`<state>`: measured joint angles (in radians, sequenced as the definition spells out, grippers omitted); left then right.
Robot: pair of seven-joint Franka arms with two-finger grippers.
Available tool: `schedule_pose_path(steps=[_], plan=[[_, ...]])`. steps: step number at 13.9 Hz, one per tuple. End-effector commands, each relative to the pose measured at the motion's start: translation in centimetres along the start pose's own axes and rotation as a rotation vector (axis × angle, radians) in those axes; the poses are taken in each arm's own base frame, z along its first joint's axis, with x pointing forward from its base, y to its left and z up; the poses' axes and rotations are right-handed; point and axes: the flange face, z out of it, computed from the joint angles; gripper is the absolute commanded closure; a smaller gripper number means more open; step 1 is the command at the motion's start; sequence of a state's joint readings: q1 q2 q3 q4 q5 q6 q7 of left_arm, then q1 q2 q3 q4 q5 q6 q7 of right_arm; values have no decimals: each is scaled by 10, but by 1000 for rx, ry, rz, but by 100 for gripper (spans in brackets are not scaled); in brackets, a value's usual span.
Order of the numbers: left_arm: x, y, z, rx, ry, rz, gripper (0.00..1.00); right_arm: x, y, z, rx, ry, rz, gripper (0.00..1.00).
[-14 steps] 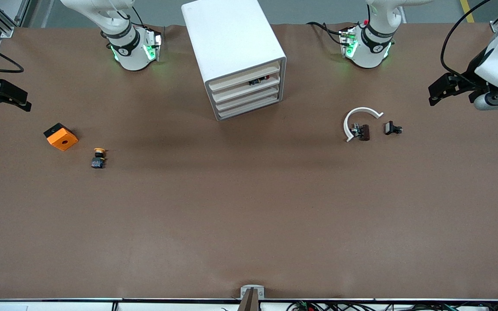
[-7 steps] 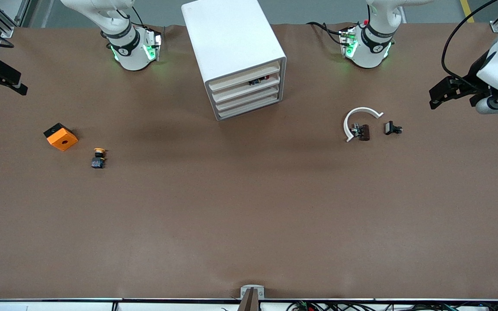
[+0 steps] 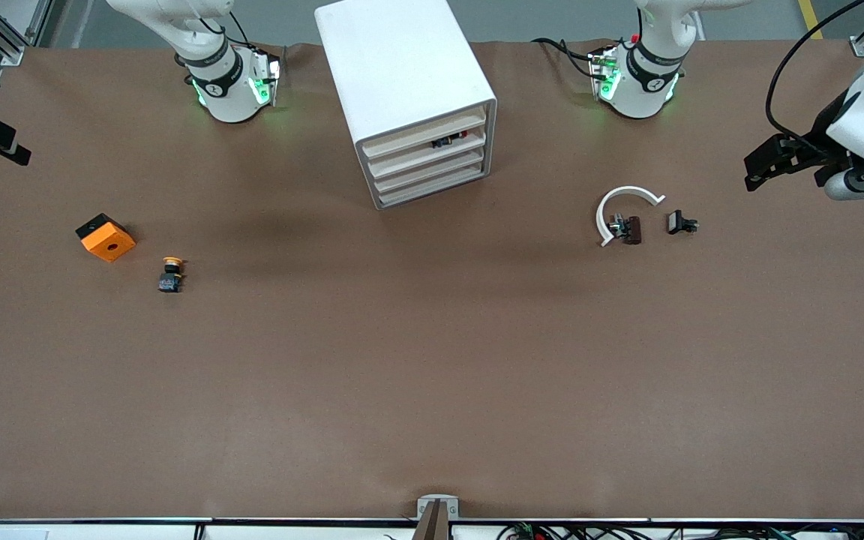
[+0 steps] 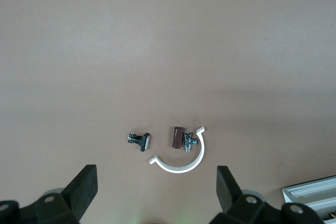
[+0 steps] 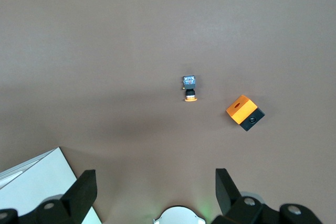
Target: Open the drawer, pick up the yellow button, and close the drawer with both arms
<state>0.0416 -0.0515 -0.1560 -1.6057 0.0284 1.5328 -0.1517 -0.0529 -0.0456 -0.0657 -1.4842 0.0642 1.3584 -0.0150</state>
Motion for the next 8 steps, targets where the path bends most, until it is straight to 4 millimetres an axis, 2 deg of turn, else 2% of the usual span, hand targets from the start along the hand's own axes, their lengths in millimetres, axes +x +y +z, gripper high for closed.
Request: schedule_pose_path(steps=[1, 8], plan=[[1, 2, -6, -6, -2, 25, 0, -13, -1, -1, 11, 12, -7, 0], [0, -4, -4, -11, -14, 13, 0, -17, -7, -7, -13, 31, -29, 0]])
